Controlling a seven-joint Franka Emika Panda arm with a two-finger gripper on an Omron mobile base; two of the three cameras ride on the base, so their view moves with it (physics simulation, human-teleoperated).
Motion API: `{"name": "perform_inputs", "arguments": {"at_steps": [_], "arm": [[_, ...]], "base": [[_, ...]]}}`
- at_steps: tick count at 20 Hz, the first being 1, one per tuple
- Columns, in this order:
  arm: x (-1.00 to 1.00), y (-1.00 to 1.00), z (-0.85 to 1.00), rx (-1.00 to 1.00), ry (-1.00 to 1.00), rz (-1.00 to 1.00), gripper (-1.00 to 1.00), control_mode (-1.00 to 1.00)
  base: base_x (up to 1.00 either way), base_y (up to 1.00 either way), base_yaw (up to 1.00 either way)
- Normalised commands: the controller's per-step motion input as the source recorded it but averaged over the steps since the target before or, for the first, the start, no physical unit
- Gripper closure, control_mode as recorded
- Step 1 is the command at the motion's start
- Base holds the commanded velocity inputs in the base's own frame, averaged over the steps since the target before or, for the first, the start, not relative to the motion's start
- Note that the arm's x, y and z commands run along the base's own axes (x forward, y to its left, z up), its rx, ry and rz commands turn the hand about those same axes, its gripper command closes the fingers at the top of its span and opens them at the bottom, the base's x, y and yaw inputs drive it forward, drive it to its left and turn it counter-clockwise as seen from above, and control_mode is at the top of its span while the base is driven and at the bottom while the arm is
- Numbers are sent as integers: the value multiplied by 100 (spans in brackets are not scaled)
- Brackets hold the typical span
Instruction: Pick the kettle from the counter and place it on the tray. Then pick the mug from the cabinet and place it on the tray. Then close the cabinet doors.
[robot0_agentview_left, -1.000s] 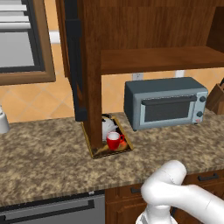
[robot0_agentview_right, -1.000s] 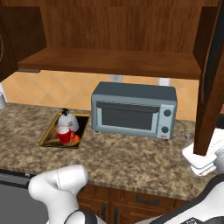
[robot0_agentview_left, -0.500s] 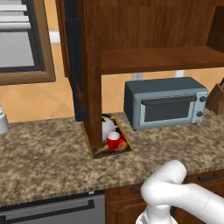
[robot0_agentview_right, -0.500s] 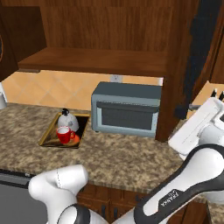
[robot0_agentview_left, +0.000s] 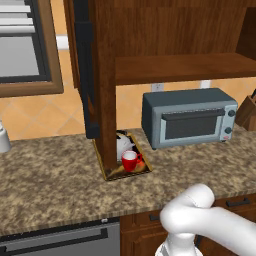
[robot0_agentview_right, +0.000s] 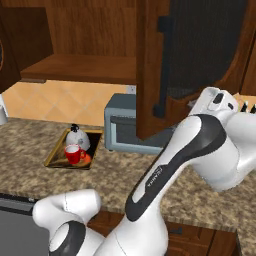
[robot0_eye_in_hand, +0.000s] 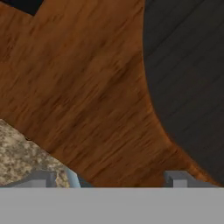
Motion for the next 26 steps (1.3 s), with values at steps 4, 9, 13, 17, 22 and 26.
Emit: {"name": "perform_inputs", "arguments": {"at_steps": [4, 9, 13, 17, 22, 26], "arm": [[56, 82, 8, -16, 15, -10, -100, -100], [69, 68, 3, -14, 13, -13, -100, -100], [73, 57, 0, -11, 11, -14, -100, -100], [74, 44, 0, -8, 8, -14, -100, -100], [71, 23, 0, -5, 4, -13, -100, -100], [76, 10, -1, -1, 0, -8, -100, -100]], "base": [[0, 0, 0], [0, 0, 0], [0, 0, 0], [0, 0, 0], [0, 0, 0], [0, 0, 0]]}}
